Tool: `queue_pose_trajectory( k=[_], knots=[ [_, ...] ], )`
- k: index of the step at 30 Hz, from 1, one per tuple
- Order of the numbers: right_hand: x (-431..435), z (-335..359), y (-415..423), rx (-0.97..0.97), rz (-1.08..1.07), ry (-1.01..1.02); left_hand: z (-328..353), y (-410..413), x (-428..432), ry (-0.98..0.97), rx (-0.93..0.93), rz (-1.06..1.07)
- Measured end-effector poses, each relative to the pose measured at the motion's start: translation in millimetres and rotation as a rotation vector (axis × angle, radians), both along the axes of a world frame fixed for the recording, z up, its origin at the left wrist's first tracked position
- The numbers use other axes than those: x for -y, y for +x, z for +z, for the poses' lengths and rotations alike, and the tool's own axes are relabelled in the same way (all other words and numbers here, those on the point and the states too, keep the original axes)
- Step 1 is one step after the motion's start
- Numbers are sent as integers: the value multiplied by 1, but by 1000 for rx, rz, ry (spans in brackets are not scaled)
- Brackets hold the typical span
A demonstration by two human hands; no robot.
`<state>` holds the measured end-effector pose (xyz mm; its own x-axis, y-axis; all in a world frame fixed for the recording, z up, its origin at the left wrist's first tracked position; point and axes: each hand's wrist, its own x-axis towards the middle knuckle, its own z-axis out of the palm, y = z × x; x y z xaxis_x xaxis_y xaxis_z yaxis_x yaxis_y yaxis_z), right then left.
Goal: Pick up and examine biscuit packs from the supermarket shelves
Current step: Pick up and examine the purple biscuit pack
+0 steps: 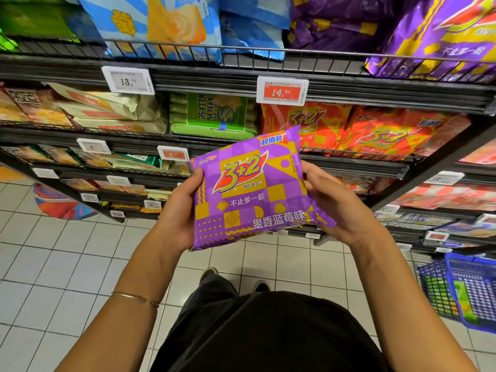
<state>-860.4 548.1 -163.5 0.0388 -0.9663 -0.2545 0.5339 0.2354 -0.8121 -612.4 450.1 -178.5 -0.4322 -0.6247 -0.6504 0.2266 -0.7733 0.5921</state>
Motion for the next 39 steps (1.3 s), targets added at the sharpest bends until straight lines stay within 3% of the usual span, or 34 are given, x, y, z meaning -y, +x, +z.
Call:
queue_pose_trajectory(
  k=[12, 32, 36, 39],
  knots=[
    [4, -24, 1, 5, -148, 407, 33, -15, -6, -262, -21, -40],
    [1, -34, 5, 66, -84, 561, 23, -18, -9, -293, 0, -64],
    [0, -36, 6, 36, -37, 545, 18, -21, -15, -290, -81, 19],
    [0, -38, 9, 24, 35, 525, 15, -27, -16, -336, -37, 142]
  ],
)
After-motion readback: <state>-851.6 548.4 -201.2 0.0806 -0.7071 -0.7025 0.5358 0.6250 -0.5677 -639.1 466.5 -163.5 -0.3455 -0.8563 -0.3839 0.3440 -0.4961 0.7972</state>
